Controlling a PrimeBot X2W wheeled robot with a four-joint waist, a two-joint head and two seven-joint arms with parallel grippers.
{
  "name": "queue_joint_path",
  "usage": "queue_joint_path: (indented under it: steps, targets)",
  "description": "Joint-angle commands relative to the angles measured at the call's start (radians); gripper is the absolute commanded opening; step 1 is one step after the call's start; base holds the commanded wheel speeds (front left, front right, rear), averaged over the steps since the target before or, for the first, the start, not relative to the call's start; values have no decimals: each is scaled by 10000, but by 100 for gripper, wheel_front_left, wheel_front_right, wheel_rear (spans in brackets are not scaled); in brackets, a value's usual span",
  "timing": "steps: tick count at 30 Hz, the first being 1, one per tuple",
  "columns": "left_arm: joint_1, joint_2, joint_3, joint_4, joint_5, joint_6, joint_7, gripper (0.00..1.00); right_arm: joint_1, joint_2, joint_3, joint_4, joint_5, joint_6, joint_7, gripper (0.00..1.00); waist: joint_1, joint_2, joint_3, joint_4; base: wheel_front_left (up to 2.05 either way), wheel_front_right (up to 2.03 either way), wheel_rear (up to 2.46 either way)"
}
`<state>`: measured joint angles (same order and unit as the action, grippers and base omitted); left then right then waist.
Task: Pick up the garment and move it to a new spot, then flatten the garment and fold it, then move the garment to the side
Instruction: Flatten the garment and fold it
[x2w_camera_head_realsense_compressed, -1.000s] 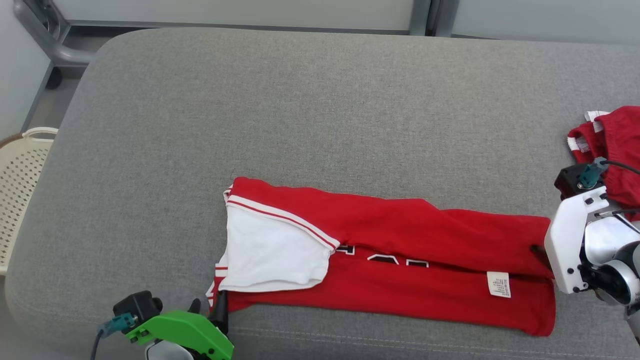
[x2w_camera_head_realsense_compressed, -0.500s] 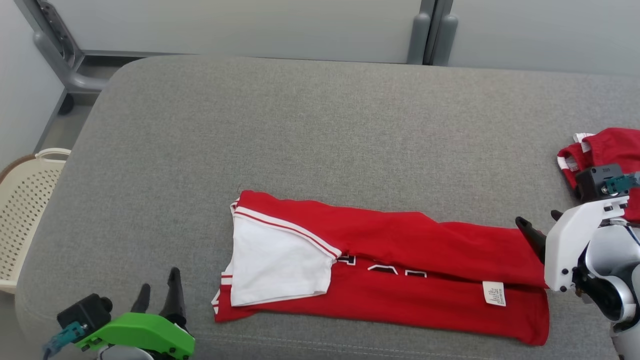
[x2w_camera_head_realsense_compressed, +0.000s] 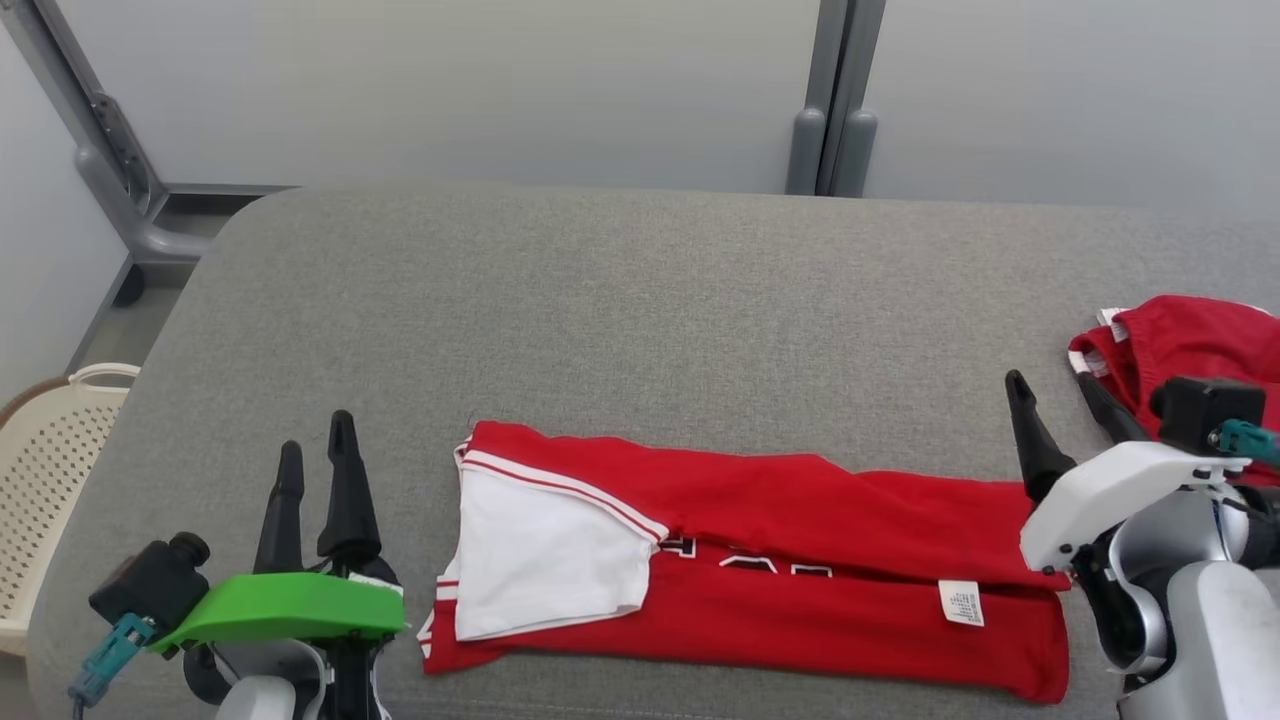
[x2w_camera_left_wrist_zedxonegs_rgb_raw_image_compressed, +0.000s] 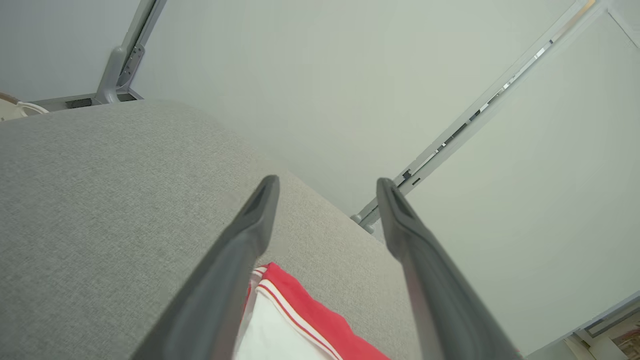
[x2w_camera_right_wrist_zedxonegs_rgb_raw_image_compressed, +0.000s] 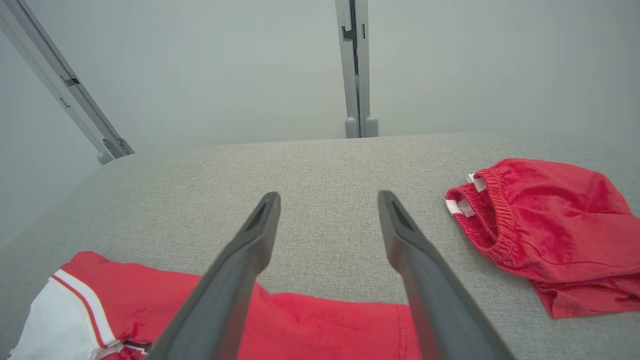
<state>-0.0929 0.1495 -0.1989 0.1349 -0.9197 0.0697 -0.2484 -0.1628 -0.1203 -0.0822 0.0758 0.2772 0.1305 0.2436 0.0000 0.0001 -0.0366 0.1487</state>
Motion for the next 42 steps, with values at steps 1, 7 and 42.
queue_joint_path:
  steps: [1,7,42]
  targets:
    - [-128,-96,47,59,126,-239,-92,100,191,175,-4,140,-198,1,-410,100,0,-1,-122,-84,0,0,0]
    - [-64,-225,-238,511,539,-948,-151,100,320,594,-21,420,-467,1,-1935,100,0,-1,-232,-212,0,0,0]
    - [1162,673,-681,1348,3009,-533,41,100,1456,682,1192,1601,-663,1,-2969,100,0,-1,-438,-565,0,0,0]
